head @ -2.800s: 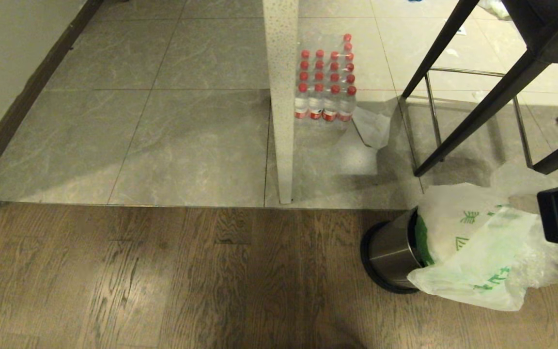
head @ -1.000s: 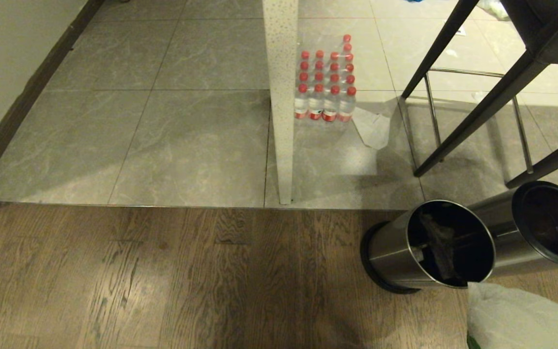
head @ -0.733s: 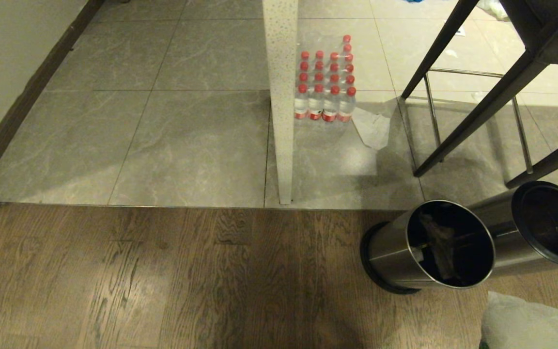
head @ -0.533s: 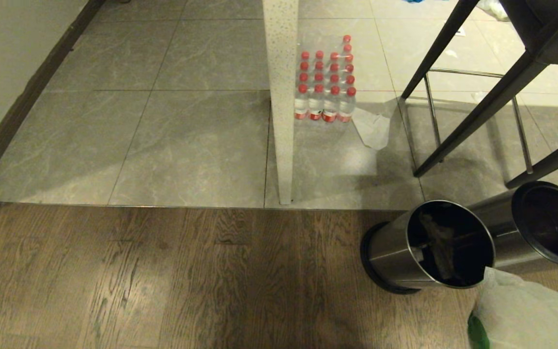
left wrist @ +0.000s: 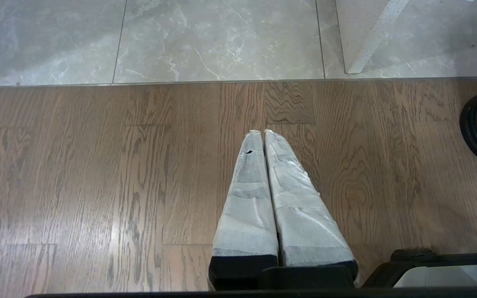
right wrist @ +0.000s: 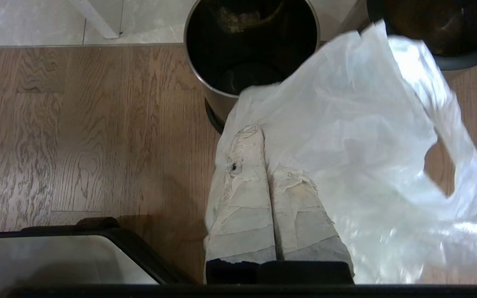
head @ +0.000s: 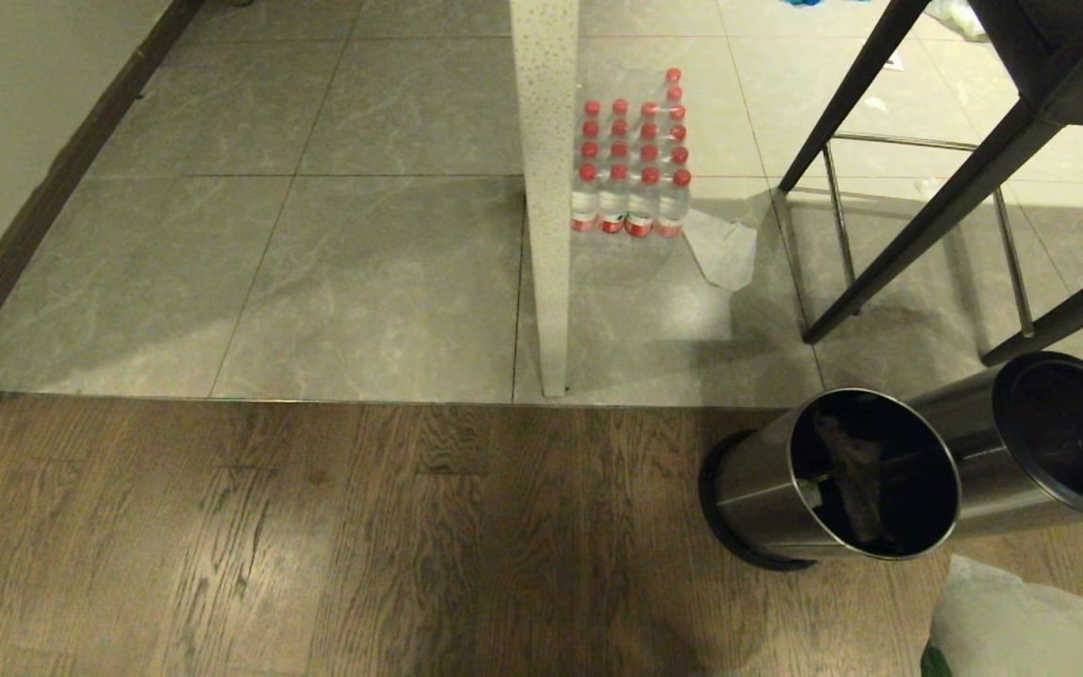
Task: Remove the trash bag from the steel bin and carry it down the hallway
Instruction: Put the trash bag at the door
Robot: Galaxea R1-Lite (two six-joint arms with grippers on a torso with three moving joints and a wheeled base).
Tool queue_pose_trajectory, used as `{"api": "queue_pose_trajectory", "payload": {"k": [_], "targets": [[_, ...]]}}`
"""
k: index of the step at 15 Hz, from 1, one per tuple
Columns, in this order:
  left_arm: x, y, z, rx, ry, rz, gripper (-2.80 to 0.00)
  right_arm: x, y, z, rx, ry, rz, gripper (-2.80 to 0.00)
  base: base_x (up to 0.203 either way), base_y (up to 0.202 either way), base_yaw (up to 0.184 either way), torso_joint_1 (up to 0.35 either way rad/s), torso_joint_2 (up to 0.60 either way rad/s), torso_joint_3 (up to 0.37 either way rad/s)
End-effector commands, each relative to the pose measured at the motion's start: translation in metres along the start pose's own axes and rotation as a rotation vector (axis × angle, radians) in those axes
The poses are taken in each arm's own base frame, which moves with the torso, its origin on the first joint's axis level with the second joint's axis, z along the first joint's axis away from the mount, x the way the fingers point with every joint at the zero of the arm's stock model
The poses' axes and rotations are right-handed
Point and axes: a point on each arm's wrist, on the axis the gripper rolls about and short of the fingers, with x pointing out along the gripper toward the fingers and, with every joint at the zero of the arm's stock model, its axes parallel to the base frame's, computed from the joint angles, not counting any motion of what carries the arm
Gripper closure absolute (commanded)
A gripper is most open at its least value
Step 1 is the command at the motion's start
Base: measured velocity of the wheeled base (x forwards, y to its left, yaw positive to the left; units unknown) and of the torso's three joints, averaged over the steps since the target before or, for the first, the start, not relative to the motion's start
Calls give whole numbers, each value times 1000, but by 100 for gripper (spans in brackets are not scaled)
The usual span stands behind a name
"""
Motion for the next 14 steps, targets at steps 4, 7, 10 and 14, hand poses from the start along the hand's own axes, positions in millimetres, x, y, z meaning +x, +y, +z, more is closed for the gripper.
{"api": "queue_pose_trajectory", "payload": {"k": [4, 7, 10, 14], "targets": [[0, 0, 0, 0, 0, -1, 0, 0, 0, 0, 0, 2, 0, 0, 0, 0, 0, 0, 0, 0], [0, 0, 0, 0, 0, -1, 0, 0, 0, 0, 0, 4, 0, 0, 0, 0, 0, 0, 0, 0], [0, 0, 0, 0, 0, -1, 0, 0, 0, 0, 0, -2, 0, 0, 0, 0, 0, 0, 0, 0], [0, 0, 0, -4, 0, 0, 0, 0, 0, 0, 0, 2, 0, 0, 0, 0, 0, 0, 0, 0]]}}
